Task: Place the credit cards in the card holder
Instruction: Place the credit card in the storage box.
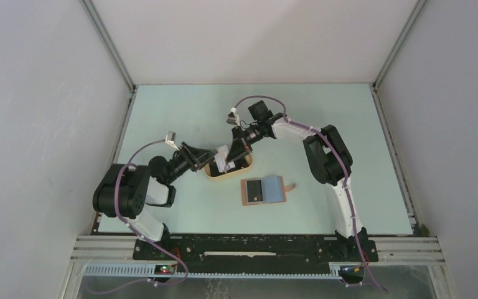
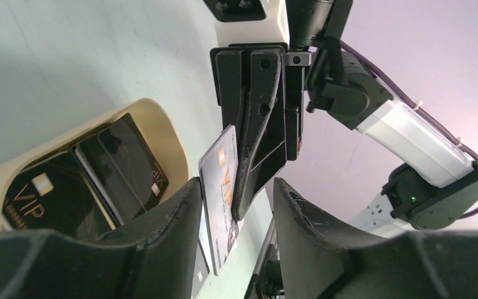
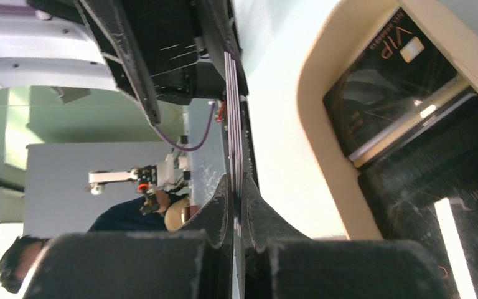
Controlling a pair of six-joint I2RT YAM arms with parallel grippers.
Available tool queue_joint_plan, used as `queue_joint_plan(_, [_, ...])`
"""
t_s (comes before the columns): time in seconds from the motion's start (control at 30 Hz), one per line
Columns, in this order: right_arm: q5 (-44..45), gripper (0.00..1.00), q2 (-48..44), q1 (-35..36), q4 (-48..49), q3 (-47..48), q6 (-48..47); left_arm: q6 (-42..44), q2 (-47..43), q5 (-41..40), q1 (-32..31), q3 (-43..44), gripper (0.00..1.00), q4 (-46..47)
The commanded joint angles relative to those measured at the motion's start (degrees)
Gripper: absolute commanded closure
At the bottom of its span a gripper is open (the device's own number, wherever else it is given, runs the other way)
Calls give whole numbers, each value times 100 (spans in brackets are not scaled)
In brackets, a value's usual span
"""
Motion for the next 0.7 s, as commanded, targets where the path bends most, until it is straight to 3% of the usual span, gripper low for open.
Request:
queue_joint_plan(0.0, [1079, 100, -475, 46, -753, 148, -539, 330, -559, -244, 64, -393, 49, 122])
queue_joint_plan(0.2, [2348, 100, -649, 214, -1469, 480, -1084, 1186, -1679, -647, 51, -649, 48, -1195])
queue_joint_plan(0.3, [2812, 100, -619, 285, -1781, 730, -1486, 1993, -2853, -1113, -35, -596, 47, -3055])
queue_joint_plan(0.43, [3021, 100, -415, 348, -2331, 1203, -2045, 3167, -4807, -2573, -605, -207, 30, -5798])
queue_joint_plan(0.53, [3111, 100, -218, 436, -2642, 1558, -2333, 3400, -5481, -3029, -776, -166, 20, -6409])
queue_joint_plan(0.67, [3065, 100, 118, 518, -3070, 2023, -2489, 3523, -5255, -2845, -773, -98, 15, -6521])
